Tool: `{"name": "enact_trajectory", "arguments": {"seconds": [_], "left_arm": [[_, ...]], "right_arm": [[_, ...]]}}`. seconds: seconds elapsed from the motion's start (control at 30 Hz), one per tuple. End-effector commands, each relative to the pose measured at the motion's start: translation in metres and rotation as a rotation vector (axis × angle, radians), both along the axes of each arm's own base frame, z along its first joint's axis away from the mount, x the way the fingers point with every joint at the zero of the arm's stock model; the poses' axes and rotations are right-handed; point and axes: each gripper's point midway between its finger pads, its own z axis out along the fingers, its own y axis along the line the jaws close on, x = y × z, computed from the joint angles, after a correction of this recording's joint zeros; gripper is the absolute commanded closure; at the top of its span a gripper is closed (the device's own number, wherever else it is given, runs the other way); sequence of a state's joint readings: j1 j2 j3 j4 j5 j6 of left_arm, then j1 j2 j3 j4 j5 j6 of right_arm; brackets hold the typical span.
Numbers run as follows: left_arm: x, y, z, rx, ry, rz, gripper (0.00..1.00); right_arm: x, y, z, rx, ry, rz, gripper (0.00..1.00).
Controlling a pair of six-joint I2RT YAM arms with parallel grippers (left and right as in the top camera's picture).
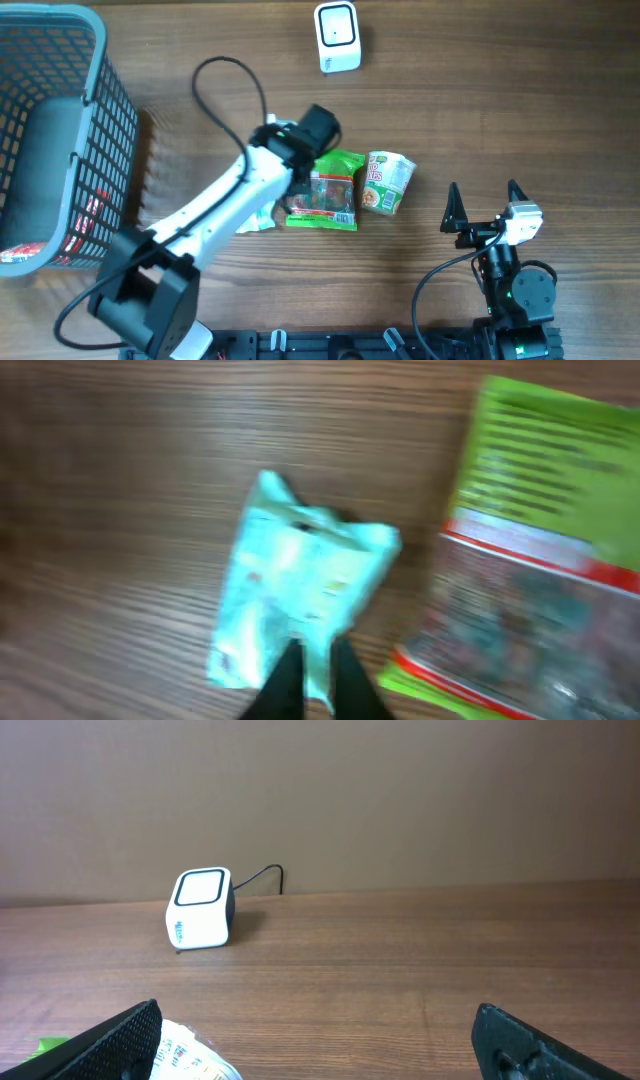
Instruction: Scan the item barcode
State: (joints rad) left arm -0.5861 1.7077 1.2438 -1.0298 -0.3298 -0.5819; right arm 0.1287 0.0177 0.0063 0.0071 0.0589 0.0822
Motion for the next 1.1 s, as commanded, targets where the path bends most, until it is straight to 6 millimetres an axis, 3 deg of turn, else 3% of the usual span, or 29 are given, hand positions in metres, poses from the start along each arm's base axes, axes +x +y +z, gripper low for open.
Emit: {"name": "enact_trajectory", "arguments": {"seconds": [0.0,0.07,0.2,0.4,0.53,0.6,0.67,0.83,0.9,0.97,1.03,1.07], "left_arm": [[0.007,0.035,-0.006,-0.013,0.020,0.129,0.96],[0.007,0.040,-0.015,-0.061,0.040,0.166,0.96],[-0.004,0.031,-0.045,-0.198,0.101,0.182,0.96],[-0.028,0.035,-0.090,-0.201,0.109,0.169,0.95],[-0.039,0.029,-0.108,-0.260,0.119,0.160,0.91],[-0.034,0.022,-0.103,-0.293,0.114,0.124,0.86],[-0.020,0.017,-0.087,-0.313,0.070,0.117,0.74],[0.027,0.012,-0.004,-0.375,-0.128,0.093,0.48],[0.030,0.020,0.011,-0.364,-0.163,0.108,0.46],[0.022,0.035,0.010,-0.308,-0.144,0.137,0.49],[0.006,0.059,0.000,-0.183,-0.088,0.178,0.59],[0.001,0.067,-0.004,-0.140,-0.069,0.186,0.70]], "right_arm": [[0.000,0.001,0.001,-0.003,-0.006,0.008,0.00],[0.000,0.001,0.001,-0.003,-0.006,0.007,0.00],[0.000,0.001,0.001,-0.003,-0.006,0.008,0.00],[0.000,0.001,0.001,-0.003,-0.006,0.008,0.00],[0.000,0.001,0.001,-0.003,-0.006,0.008,0.00],[0.000,0.001,0.001,-0.003,-0.006,0.008,0.00],[0.000,0.001,0.001,-0.003,-0.006,0.008,0.00],[0.000,0.001,0.001,-0.003,-0.006,0.008,0.00],[0.000,0.001,0.001,-0.003,-0.006,0.008,0.00],[0.000,0.001,0.001,-0.003,-0.006,0.008,0.00],[0.000,0.001,0.001,-0.003,-0.006,0.008,0.00],[0.000,0.001,0.001,-0.003,-0.007,0.008,0.00]]}}
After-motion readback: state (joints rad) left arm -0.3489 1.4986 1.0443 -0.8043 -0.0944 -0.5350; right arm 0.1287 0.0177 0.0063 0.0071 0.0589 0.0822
